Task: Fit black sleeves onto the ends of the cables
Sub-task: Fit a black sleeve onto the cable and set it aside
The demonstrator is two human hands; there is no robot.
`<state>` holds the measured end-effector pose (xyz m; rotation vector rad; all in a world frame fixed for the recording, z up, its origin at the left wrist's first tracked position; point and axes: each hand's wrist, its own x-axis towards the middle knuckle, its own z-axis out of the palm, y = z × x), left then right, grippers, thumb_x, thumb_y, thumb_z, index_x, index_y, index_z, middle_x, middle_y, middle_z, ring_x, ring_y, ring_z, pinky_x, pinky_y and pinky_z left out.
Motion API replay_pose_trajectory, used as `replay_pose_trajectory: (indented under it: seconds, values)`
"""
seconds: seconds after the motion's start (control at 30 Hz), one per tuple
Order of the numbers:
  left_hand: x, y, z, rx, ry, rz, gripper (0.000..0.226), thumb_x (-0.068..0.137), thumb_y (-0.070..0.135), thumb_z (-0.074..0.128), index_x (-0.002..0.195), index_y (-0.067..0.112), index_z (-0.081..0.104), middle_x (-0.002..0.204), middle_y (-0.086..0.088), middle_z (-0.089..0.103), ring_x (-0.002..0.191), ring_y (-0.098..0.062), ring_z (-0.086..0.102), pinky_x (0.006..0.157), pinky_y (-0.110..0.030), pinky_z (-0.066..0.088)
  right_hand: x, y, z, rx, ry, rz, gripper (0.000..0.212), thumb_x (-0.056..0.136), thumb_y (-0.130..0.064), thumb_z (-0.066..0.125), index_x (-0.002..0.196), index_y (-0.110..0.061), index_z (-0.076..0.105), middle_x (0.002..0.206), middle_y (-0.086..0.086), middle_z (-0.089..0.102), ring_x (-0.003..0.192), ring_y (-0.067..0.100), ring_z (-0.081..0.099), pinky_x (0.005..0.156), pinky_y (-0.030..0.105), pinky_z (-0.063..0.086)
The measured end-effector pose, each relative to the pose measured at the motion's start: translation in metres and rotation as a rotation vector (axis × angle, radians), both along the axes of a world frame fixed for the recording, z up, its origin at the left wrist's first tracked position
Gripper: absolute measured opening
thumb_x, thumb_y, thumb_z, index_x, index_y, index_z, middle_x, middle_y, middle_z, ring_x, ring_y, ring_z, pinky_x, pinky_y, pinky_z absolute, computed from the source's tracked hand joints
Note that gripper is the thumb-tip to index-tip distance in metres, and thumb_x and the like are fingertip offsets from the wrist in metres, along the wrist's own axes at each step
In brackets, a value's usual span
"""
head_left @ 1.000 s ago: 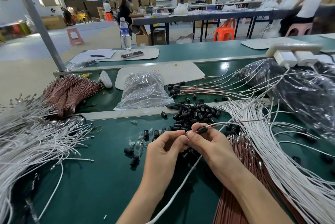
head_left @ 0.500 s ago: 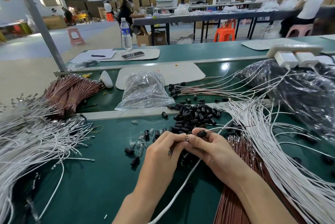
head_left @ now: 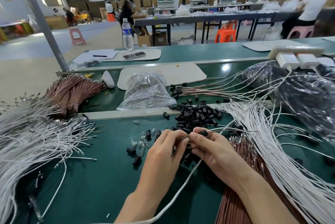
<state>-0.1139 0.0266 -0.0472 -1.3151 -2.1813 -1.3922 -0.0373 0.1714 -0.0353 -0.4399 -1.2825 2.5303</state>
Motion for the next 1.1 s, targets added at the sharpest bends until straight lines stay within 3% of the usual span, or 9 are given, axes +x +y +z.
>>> replay_pose_trajectory:
  seconds: [0.13,0.23,0.47,0.6,0.73,1.1]
  values:
    - [-0.0013,-0.001,0.0004,-0.032,0.03,0.053,0.019,0.097,0.039,0.059,0.112,0.028,0.063,0.098,0.022,0.055,0.086,0.005,0.057,0.071,-0.009,0.045,-0.0012,-0.0002,-0.0013,0.028,0.002,-0.035,0.013,0.067,-0.01,0.081,0.079,-0.015,0.078,0.072,0.008,0.069,0.062,0.012,0.067,0.058,0.019,0.057]
    - [-0.002,-0.0009,-0.0005,-0.048,0.082,0.07,0.015,0.096,0.033,0.063,0.11,0.028,0.064,0.097,0.022,0.056,0.08,0.01,0.053,0.068,-0.005,0.041,-0.0018,0.0001,-0.0026,0.057,-0.009,-0.036,0.02,0.067,-0.01,0.08,0.086,-0.011,0.074,0.073,0.008,0.069,0.062,0.012,0.066,0.058,0.019,0.056]
    - [-0.004,0.0011,-0.0042,0.07,-0.056,0.049,0.014,0.096,0.04,0.059,0.107,0.032,0.065,0.097,0.02,0.061,0.083,-0.006,0.062,0.069,-0.019,0.049,-0.0022,-0.001,0.0009,0.001,0.033,-0.031,0.048,0.069,-0.019,0.08,0.112,-0.005,0.065,0.089,0.013,0.075,0.073,0.016,0.073,0.064,0.022,0.059]
    - [-0.0066,0.0011,-0.0044,0.117,-0.097,0.087,0.009,0.096,0.041,0.058,0.105,0.041,0.061,0.095,0.021,0.062,0.086,-0.009,0.064,0.072,-0.013,0.047,-0.0016,0.0015,0.0039,-0.028,0.039,-0.07,0.038,0.08,-0.032,0.071,0.108,-0.006,0.072,0.097,0.015,0.076,0.079,0.019,0.074,0.068,0.024,0.061]
    - [-0.0078,0.002,-0.0054,0.118,-0.131,0.073,0.009,0.096,0.04,0.059,0.105,0.043,0.061,0.095,0.02,0.064,0.087,-0.009,0.065,0.072,-0.012,0.046,-0.001,0.0013,0.0052,-0.042,0.024,-0.105,0.021,0.08,-0.023,0.07,0.091,-0.011,0.083,0.089,0.011,0.076,0.074,0.015,0.074,0.064,0.021,0.059]
    - [-0.008,0.0009,-0.0066,0.148,-0.284,0.015,0.013,0.096,0.026,0.069,0.103,0.037,0.067,0.093,0.018,0.071,0.087,-0.007,0.068,0.071,-0.01,0.046,0.0006,-0.0004,0.0042,-0.038,0.04,-0.021,0.024,0.078,-0.013,0.073,0.101,-0.009,0.081,0.095,0.011,0.077,0.083,0.015,0.075,0.069,0.02,0.059]
